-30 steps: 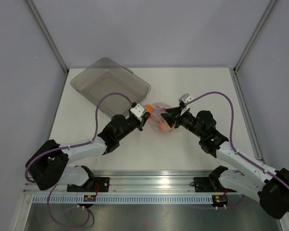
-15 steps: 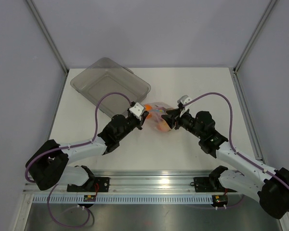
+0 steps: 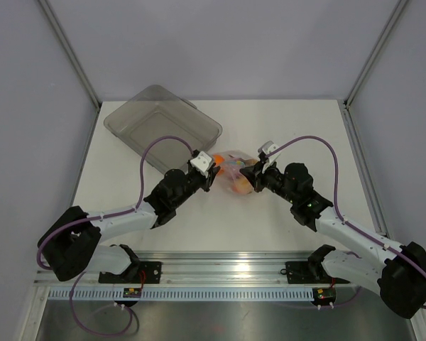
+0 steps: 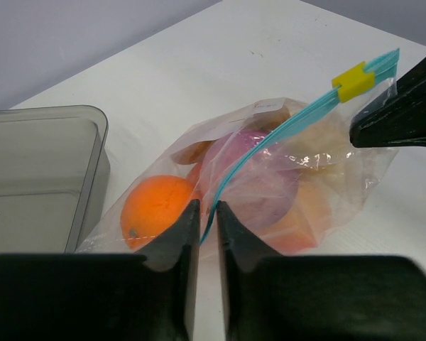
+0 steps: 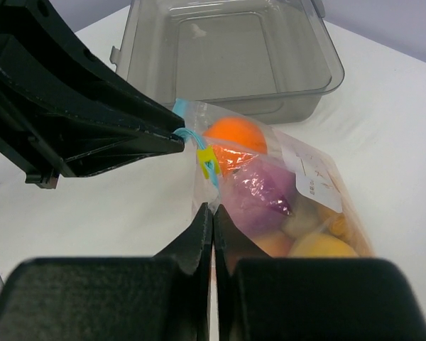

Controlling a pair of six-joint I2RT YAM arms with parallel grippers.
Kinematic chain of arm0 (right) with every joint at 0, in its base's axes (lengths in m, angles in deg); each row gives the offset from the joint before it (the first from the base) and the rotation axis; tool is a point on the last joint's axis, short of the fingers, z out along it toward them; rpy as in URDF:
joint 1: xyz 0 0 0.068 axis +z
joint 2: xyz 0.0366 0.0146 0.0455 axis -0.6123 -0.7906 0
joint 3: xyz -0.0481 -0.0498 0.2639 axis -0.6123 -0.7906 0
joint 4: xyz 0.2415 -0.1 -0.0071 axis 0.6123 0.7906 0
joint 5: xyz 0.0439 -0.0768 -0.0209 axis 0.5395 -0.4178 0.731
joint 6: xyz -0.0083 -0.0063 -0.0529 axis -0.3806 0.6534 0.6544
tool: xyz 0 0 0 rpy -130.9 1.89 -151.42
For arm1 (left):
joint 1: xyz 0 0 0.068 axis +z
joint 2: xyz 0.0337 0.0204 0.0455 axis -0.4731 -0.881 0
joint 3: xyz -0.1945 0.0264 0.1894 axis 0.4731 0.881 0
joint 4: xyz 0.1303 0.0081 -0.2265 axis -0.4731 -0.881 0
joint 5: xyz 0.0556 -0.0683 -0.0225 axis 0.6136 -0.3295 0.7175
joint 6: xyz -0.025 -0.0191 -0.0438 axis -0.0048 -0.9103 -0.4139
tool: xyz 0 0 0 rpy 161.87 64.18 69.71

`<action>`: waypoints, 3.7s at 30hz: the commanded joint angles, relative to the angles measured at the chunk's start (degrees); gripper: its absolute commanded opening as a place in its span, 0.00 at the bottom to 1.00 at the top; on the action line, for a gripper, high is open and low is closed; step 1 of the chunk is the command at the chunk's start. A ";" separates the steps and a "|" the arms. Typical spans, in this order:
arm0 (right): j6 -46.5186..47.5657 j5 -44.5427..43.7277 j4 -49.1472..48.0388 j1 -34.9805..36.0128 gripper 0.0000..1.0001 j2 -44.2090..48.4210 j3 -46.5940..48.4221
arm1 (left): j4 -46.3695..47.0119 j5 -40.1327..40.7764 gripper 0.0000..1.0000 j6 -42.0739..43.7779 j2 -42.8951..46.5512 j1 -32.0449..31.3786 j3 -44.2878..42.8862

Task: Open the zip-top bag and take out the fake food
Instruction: Unzip the zipper food storage bag at the center of the board.

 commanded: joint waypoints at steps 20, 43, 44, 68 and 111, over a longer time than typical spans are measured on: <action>0.87 1.63 0.83 0.29 0.00 0.43 2.64 | 13.11 -12.75 0.74 3.93 9.72 0.25 7.09; 8.78 1.63 8.13 6.61 0.00 -0.54 5.89 | 13.91 -17.86 0.96 9.74 9.37 -0.01 7.45; 9.22 1.37 8.39 7.14 0.00 -0.63 5.98 | 13.91 -18.03 0.96 9.91 9.37 -0.01 7.45; 17.75 0.40 8.13 9.61 0.00 2.01 3.43 | 0.19 -24.54 0.99 17.03 8.40 0.25 1.20; 19.68 6.90 13.93 10.57 0.00 0.60 6.51 | -6.74 -44.92 0.83 22.30 8.93 2.80 -2.75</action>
